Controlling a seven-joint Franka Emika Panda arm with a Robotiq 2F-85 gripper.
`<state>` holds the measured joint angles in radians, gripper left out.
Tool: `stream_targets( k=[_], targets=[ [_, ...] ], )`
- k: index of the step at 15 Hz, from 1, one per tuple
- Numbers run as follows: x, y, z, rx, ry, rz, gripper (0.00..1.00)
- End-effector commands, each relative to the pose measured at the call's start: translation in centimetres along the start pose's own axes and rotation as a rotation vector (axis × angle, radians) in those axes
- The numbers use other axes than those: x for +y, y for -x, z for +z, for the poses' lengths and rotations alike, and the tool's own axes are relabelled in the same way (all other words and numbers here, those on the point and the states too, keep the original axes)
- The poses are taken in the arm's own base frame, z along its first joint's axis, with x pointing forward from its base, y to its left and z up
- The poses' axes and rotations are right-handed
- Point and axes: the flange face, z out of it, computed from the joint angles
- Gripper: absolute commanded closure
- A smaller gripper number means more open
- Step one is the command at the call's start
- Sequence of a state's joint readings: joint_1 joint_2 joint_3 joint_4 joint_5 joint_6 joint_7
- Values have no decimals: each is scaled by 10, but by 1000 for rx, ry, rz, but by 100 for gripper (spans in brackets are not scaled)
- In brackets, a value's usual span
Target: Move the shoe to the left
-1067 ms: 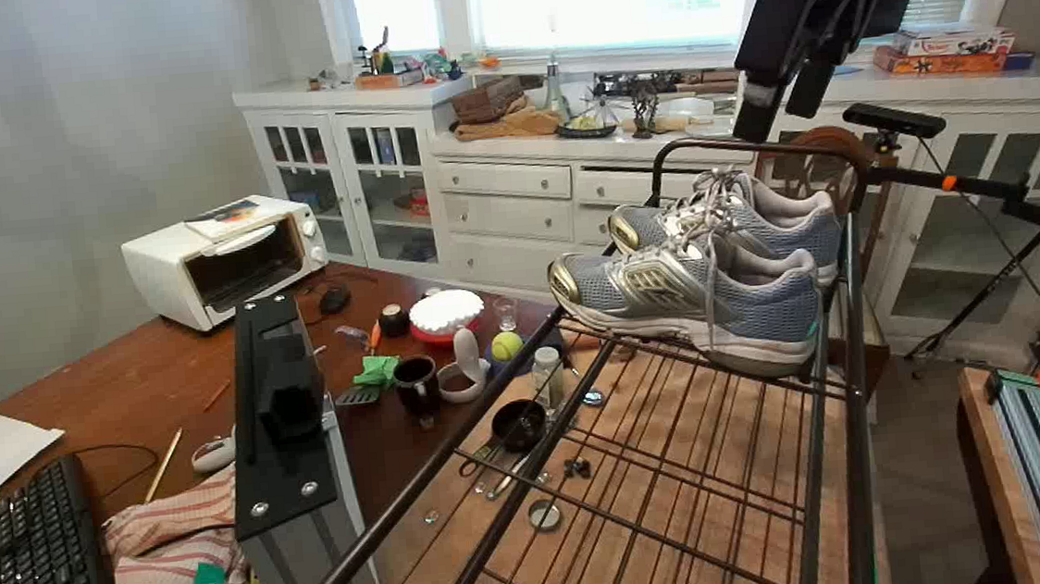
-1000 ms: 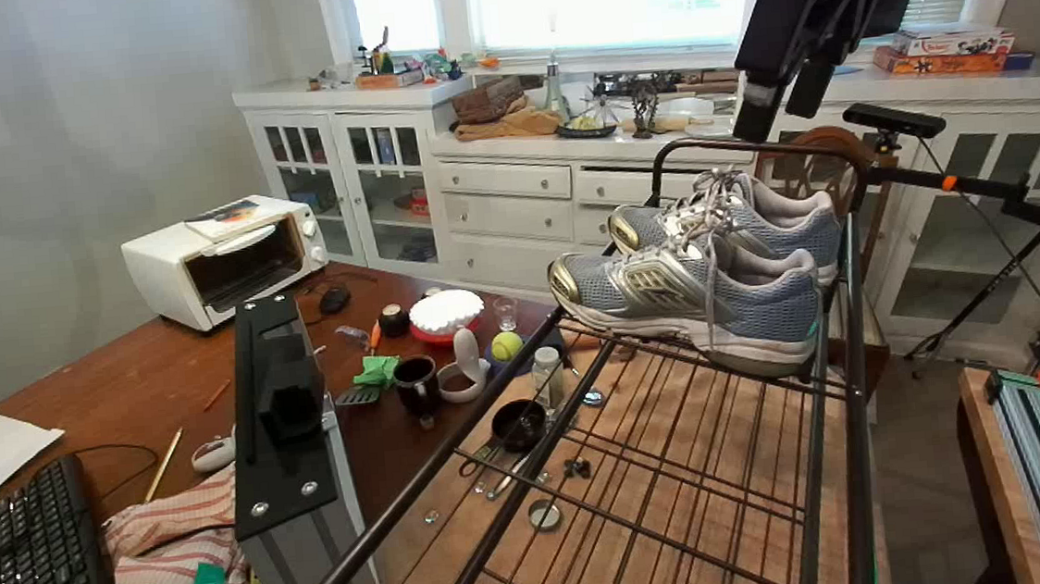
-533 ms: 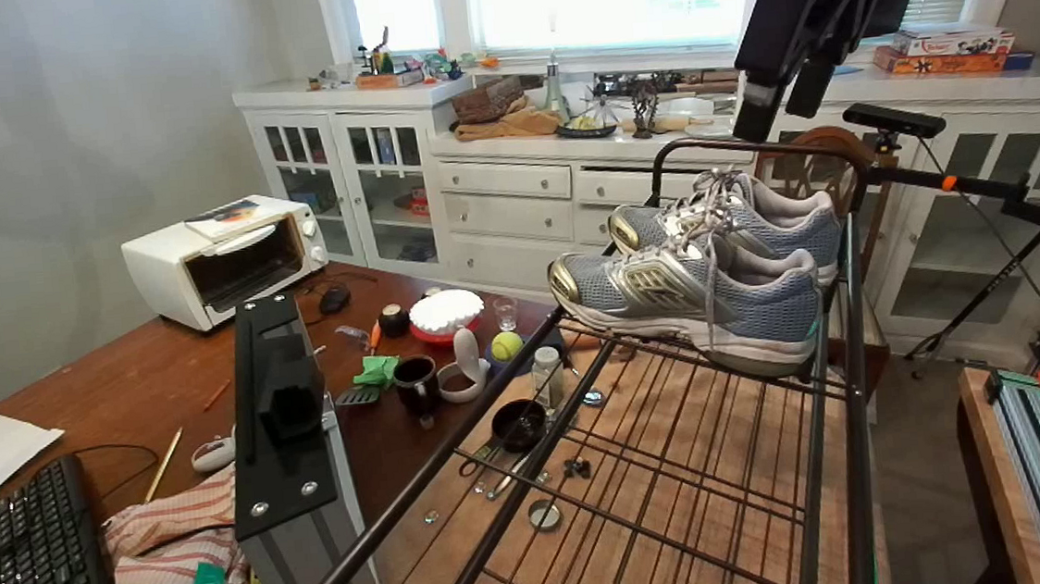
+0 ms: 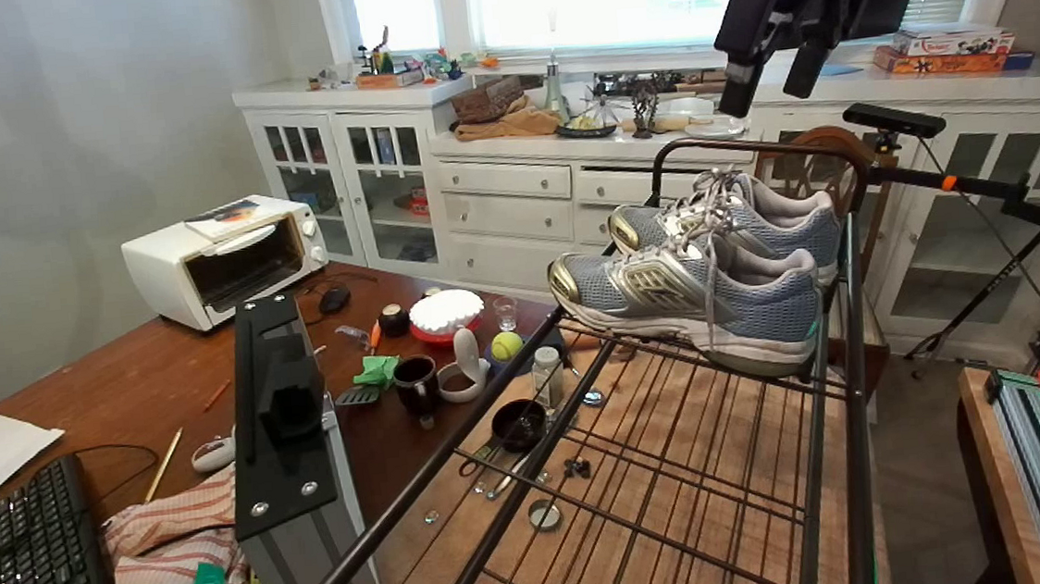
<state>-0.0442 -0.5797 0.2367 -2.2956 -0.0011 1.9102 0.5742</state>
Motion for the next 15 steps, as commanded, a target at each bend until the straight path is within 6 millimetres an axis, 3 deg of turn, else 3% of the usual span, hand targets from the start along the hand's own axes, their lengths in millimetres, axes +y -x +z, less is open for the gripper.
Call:
stream_targets(
  k=[1,9,15],
  targets=[
    [19,-20,2,-1,1,-44,0],
    [43,-45,36,-75,-37,-329,0],
    [36,-58,78,-147,11,-243,0]
  ],
)
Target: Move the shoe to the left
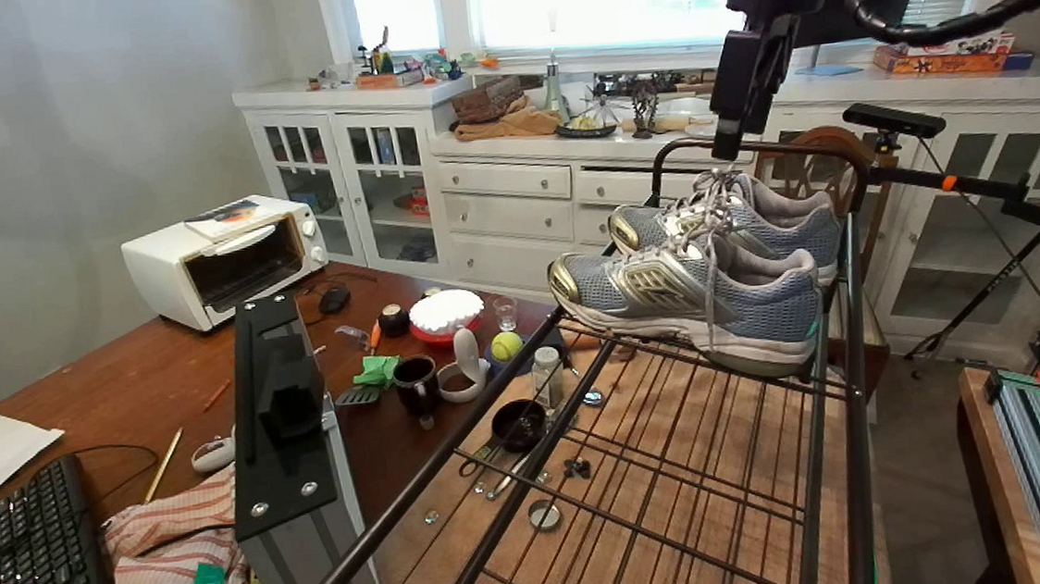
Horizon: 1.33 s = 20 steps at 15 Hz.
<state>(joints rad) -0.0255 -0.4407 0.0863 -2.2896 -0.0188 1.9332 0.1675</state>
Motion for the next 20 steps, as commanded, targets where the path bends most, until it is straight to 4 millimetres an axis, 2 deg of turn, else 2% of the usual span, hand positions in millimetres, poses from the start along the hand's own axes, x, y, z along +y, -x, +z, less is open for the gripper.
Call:
stream_targets(
  k=[1,8,20],
  targets=[
    [-3,-14,23,-32,34,85,0],
    [-8,-10,46,-112,48,137,0],
    [8,28,38,-116,116,176,0]
  ],
)
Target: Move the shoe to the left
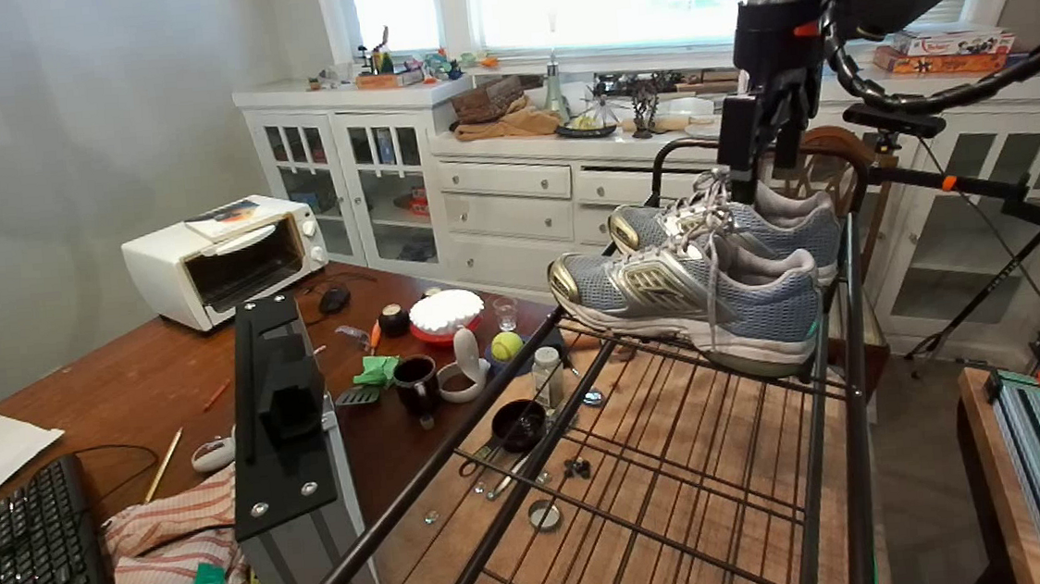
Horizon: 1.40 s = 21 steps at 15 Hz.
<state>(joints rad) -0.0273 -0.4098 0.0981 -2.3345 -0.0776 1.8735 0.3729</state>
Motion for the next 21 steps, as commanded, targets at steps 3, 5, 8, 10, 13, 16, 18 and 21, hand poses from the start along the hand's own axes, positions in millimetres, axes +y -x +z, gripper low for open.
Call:
stream_targets(
  k=[3,5,8,10,13,16,18,21],
  targets=[
    [19,19,5,9,37,-15,0],
    [25,18,8,15,35,-25,0],
    [31,8,15,31,1,-37,0],
    [34,2,20,44,-21,-37,0],
    [39,-6,26,64,-47,-45,0],
    [41,-9,29,66,-53,-56,0],
    [40,-9,30,58,-50,-76,0],
    [38,-8,40,57,-35,-155,0]
  ],
)
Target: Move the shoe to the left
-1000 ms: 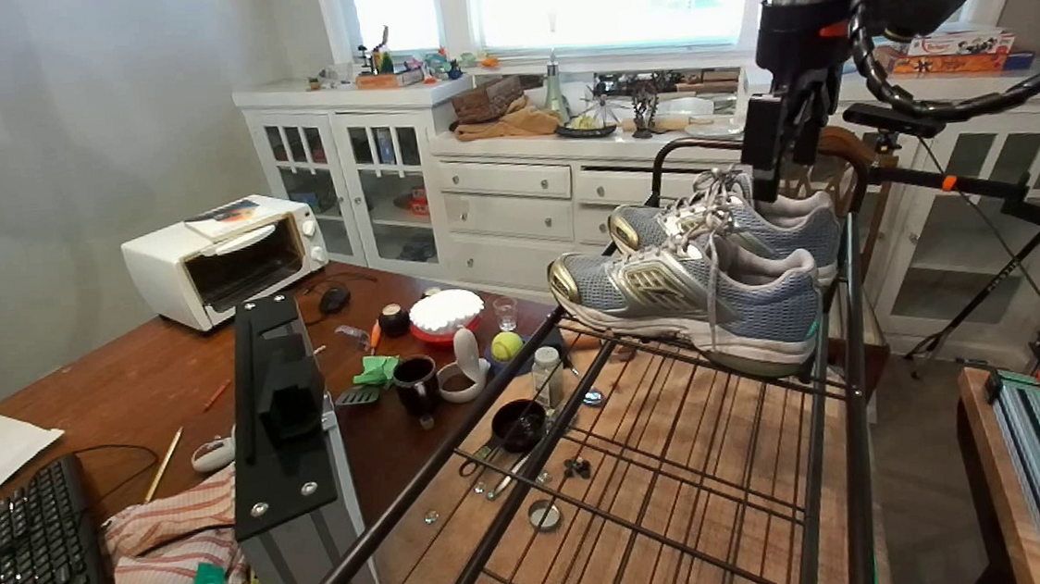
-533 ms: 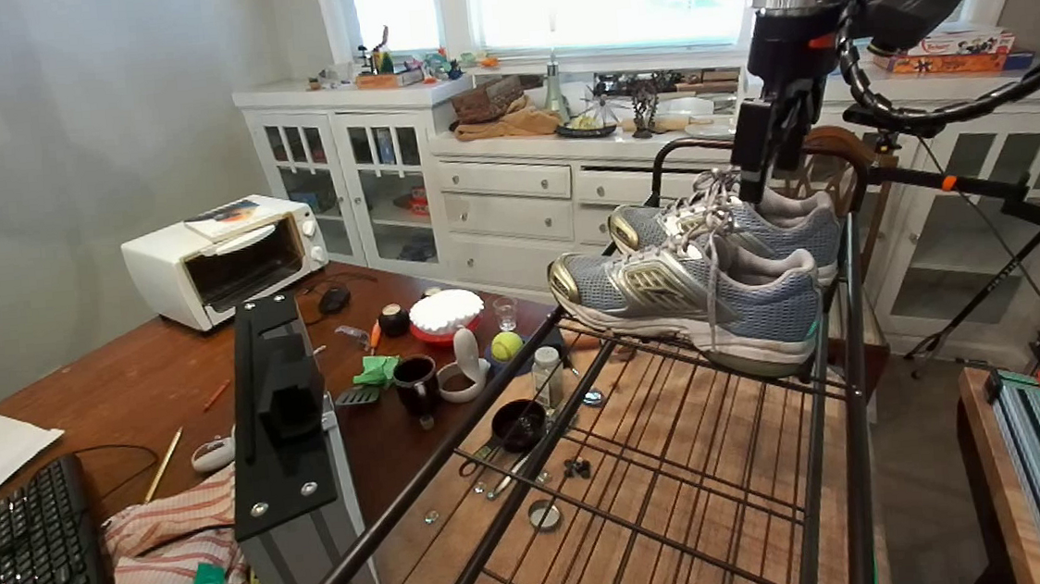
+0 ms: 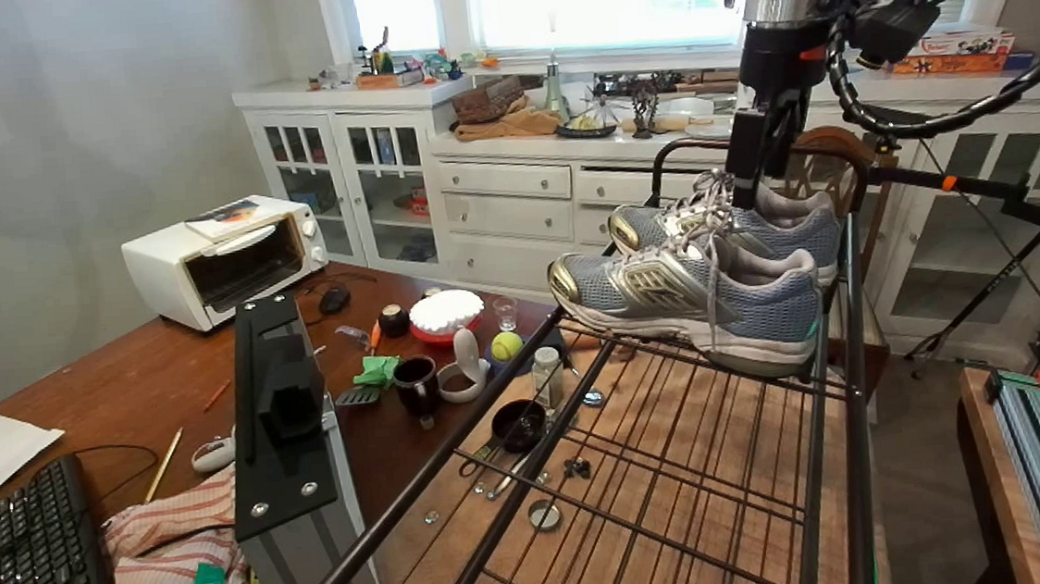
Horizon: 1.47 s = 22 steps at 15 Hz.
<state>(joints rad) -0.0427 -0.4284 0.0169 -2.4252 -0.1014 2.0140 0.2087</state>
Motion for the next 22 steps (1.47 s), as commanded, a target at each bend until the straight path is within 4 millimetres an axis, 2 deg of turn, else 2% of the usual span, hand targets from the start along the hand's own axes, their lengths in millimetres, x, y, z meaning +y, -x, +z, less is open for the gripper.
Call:
stream_targets(
  k=[1,7,8,9,14,17,19,22],
  targets=[
    [-1,2,16,6,2,-80,0],
    [-2,0,31,47,3,-156,0],
    [-2,-1,33,54,7,-162,9],
    [-2,-1,35,58,12,-173,27],
    [-2,-2,33,69,28,-202,62],
    [-2,-1,22,86,14,-176,79],
    [-2,2,8,108,-2,-151,91],
    [-7,7,-11,140,-3,-155,93]
  ],
)
